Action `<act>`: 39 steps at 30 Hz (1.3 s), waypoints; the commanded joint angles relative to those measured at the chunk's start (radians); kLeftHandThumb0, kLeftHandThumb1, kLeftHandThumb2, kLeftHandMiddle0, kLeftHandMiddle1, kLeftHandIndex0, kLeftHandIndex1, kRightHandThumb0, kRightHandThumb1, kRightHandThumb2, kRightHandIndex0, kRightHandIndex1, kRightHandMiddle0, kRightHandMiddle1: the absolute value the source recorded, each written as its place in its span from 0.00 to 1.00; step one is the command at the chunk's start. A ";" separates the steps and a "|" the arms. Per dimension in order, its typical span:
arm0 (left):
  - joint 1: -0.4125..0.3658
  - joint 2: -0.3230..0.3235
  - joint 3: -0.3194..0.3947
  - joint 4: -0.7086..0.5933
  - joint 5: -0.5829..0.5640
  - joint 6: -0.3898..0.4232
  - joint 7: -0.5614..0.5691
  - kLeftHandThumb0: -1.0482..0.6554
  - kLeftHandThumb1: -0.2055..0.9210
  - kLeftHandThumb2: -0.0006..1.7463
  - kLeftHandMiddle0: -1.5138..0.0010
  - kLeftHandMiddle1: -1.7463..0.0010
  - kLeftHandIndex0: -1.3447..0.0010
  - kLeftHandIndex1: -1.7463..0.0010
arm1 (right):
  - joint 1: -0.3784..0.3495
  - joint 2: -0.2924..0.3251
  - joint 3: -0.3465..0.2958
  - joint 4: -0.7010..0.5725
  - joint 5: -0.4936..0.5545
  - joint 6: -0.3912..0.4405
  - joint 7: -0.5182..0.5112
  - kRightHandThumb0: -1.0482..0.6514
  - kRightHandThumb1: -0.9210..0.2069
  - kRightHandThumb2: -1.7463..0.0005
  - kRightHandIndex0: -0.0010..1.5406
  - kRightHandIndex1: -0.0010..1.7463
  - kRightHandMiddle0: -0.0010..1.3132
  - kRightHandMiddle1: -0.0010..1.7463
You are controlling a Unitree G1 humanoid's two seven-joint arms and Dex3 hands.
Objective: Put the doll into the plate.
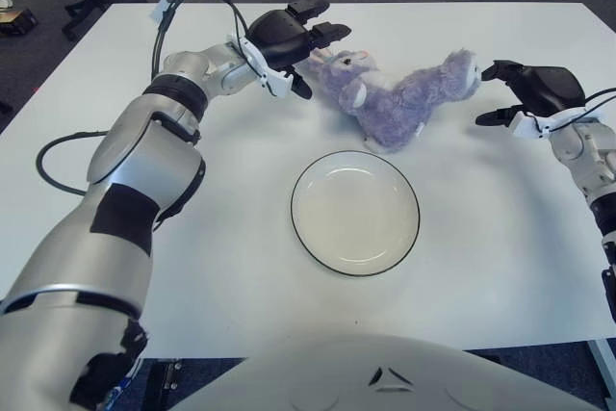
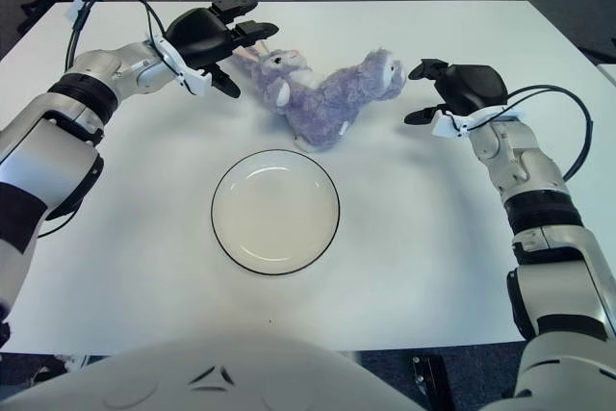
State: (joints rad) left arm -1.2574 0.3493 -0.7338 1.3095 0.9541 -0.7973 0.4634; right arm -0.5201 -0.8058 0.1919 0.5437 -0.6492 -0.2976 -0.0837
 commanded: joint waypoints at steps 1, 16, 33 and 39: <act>-0.022 -0.010 -0.012 0.010 0.009 -0.006 0.009 0.18 0.98 0.00 0.98 1.00 0.83 0.99 | 0.022 -0.007 -0.019 -0.024 0.020 0.015 0.024 0.33 0.01 1.00 0.44 0.21 0.36 0.30; -0.028 -0.079 -0.031 0.020 0.007 -0.022 -0.027 0.16 0.97 0.00 0.97 1.00 0.86 1.00 | 0.042 -0.004 -0.033 -0.030 0.068 -0.004 0.092 0.33 0.00 0.97 0.44 0.19 0.35 0.29; -0.038 -0.132 -0.060 0.026 0.015 -0.014 -0.024 0.14 0.96 0.00 0.95 1.00 0.86 1.00 | 0.106 -0.022 -0.043 -0.105 0.076 -0.044 0.113 0.32 0.00 0.92 0.45 0.17 0.35 0.28; -0.038 -0.136 -0.062 0.028 0.013 -0.013 -0.025 0.14 0.96 0.00 0.94 1.00 0.86 1.00 | 0.126 -0.022 -0.056 -0.136 0.075 -0.042 0.123 0.32 0.00 0.91 0.46 0.17 0.36 0.28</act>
State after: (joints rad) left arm -1.2711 0.2118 -0.7900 1.3349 0.9598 -0.8128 0.4427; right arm -0.4072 -0.8106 0.1555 0.4270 -0.5822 -0.3415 0.0312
